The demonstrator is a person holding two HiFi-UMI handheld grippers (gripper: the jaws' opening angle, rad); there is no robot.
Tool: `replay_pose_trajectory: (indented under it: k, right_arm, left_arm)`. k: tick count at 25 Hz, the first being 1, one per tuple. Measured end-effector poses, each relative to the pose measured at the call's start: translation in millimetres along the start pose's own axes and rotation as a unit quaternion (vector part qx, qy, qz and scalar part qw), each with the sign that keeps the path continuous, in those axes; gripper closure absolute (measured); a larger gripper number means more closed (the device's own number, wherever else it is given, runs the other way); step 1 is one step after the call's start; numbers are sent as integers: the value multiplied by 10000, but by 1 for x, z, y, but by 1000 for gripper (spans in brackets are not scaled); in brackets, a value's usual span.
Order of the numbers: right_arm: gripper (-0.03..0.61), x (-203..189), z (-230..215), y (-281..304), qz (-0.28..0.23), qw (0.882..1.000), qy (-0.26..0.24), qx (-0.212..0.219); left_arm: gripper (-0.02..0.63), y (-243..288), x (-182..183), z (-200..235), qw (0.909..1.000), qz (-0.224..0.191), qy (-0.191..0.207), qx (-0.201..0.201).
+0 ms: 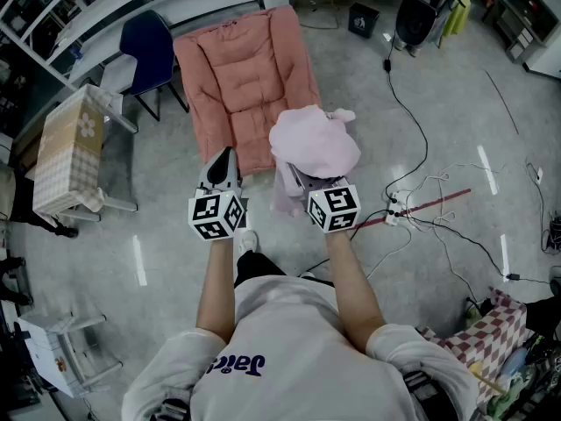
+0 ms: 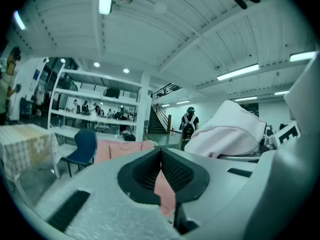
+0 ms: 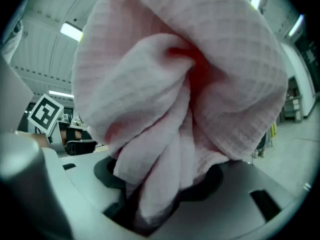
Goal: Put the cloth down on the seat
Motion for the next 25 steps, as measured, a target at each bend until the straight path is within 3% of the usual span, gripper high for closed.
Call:
replay_pose_trajectory:
  k: [3, 5, 13, 25]
  right_arm:
    - [313, 24, 36, -37, -209, 9994, -241, -107]
    - [313, 30, 57, -52, -244, 9990, -367, -112]
    - [313, 16, 121, -64, -282, 9985, -438, -140]
    - [305, -5, 195, -20, -365, 9979, -420, -344]
  left_arm:
    - [599, -38, 36, -4, 9991, -243, 318, 111]
    - [599, -60, 44, -7, 9991, -338, 249, 58]
    - [599, -116, 29, 3, 9987, -401, 193, -231]
    - [600, -145, 6, 86, 9972, -486, -61, -573]
Point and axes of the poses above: the fingertips, and each gripper's own axes: y forward along the fingers, z to its left, x out of its top, the point moved 1 cm from there along -y, backward along the fingers, and after that the axes turned 12 degrees about y, right-handed, at the moved point
